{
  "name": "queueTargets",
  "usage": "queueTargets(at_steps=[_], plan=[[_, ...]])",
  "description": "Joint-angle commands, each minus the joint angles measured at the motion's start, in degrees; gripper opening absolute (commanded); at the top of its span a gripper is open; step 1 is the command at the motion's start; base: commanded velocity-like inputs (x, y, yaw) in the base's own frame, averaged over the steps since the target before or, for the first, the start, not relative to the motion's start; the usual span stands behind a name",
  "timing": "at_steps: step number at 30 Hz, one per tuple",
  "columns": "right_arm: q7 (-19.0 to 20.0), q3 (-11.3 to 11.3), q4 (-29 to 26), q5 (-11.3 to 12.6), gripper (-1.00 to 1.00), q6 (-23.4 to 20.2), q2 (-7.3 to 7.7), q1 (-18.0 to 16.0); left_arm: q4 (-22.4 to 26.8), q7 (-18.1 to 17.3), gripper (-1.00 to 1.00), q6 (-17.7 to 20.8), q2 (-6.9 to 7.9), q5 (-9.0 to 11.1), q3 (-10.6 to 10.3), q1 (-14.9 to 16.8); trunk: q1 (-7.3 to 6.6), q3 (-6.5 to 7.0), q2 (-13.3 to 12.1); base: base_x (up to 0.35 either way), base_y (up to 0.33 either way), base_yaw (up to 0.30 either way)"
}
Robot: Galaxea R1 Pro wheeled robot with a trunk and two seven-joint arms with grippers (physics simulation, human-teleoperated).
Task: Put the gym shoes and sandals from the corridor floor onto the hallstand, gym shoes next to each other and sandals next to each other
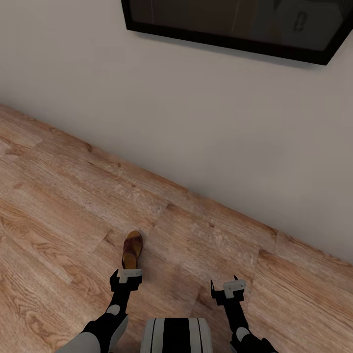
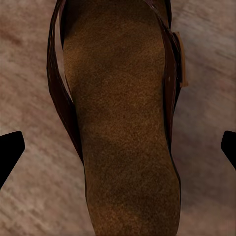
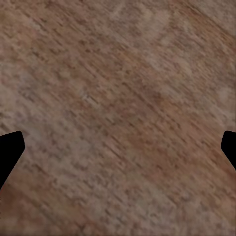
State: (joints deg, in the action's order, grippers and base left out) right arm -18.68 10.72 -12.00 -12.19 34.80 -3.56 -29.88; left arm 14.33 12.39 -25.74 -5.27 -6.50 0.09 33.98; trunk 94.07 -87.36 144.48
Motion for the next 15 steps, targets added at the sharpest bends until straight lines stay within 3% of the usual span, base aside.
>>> queueTargets(at_steps=[1, 15], plan=[[0.01, 0.0, -0.01, 0.01, 1.0, 0.0, 0.01, 0.0, 0.0, 0.0, 1.0, 0.0, 0.0, 0.0, 0.0, 0.01, 0.0, 0.0, 0.0, 0.002, 0.0, 0.0], [0.05, 0.03, -0.04, 0.0, 1.0, 0.09, 0.03, 0.0, 0.0, 0.0, 1.0, 0.0, 0.0, 0.0, 0.0, -0.02, 0.0, -0.31, 0.0, 0.0, 0.0, 0.0]])
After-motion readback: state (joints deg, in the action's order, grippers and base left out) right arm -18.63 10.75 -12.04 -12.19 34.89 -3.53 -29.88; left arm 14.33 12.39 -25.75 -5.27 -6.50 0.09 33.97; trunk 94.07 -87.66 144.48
